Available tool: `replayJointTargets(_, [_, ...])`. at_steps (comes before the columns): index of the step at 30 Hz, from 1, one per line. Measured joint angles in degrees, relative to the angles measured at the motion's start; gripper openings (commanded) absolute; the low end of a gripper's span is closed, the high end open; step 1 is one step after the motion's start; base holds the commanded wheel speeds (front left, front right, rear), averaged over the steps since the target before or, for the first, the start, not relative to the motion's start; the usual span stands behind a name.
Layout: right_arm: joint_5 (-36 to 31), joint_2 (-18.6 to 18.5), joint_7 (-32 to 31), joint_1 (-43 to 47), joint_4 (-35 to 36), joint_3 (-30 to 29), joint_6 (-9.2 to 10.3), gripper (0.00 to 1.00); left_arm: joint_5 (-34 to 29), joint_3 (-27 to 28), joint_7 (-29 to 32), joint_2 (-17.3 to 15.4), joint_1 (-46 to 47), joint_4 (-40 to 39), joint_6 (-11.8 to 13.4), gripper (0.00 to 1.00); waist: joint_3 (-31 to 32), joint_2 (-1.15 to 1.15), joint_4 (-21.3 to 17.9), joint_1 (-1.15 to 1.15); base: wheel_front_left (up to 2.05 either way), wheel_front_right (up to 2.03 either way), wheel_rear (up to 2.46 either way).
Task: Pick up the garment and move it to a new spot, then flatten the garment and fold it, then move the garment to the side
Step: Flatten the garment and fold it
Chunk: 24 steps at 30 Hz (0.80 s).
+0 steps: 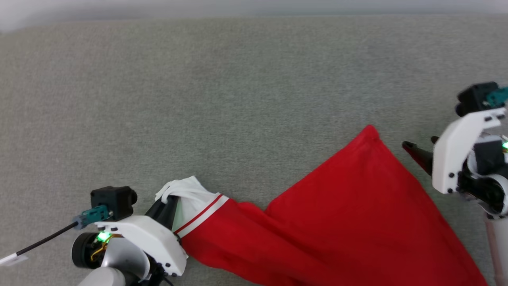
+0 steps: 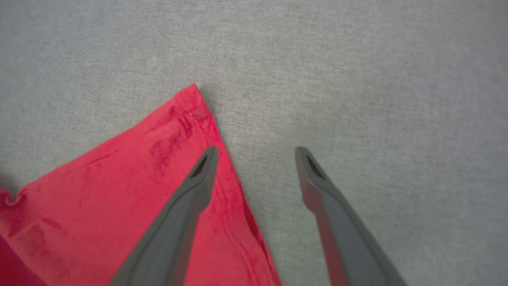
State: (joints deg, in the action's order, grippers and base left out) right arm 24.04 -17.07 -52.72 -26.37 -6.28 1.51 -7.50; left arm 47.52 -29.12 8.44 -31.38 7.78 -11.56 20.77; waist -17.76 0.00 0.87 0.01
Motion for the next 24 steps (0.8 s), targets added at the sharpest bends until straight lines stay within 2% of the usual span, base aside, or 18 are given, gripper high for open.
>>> replayJointTargets(3, [-0.8, 0.5, -6.1, -3.0, -0.7, 3.2, 0.0, 1.0, -0.5, -0.7, 0.0, 0.8, 1.6, 0.1, -0.6, 0.0, -1.5, 0.0, 1.5, 0.0, 0.0, 0.0, 0.0])
replayJointTargets(6, [-1.4, 0.8, -8.7, -5.0, -2.3, 5.8, 0.0, 1.0, -0.9, -1.4, -0.1, 1.5, 2.6, 0.5, -1.1, 0.0, -2.8, 0.0, 2.9, 0.0, 0.0, 0.0, 0.0])
replayJointTargets(15, [0.0, -1.0, -9.8, -8.8, -9.9, 10.9, 0.0, 1.0, -0.3, -2.3, -0.6, 3.2, 4.0, 2.9, -2.7, 0.0, -5.2, 0.0, 5.4, 0.0, 0.0, 0.0, 0.0])
replayJointTargets(16, [0.4, -1.2, -9.8, -9.0, -10.3, 11.4, 0.0, 0.33, -0.3, -2.3, -0.7, 3.3, 4.1, 3.1, -2.9, 0.0, -5.1, 0.0, 5.4, 0.0, 0.0, 0.0, 0.0])
replayJointTargets(17, [0.9, -1.5, -9.8, -9.2, -10.6, 11.8, 0.0, 0.03, -0.3, -2.3, -0.8, 3.3, 4.1, 3.4, -2.9, 0.0, -4.9, 0.0, 5.5, 0.0, 0.0, 0.0, 0.0])
replayJointTargets(18, [1.3, -1.6, -9.6, -9.3, -11.0, 12.1, 0.0, 0.0, -0.3, -2.3, -0.9, 3.3, 4.1, 3.6, -3.0, 0.0, -4.7, 0.0, 5.5, 0.0, 0.0, 0.0, 0.0])
replayJointTargets(24, [2.7, -2.6, -6.9, -9.5, -12.5, 14.3, 0.0, 0.0, 0.0, -2.1, -1.1, 3.0, 4.1, 4.3, -3.1, 0.0, -3.0, 0.0, 5.3, 0.0, 0.0, 0.0, 0.0])
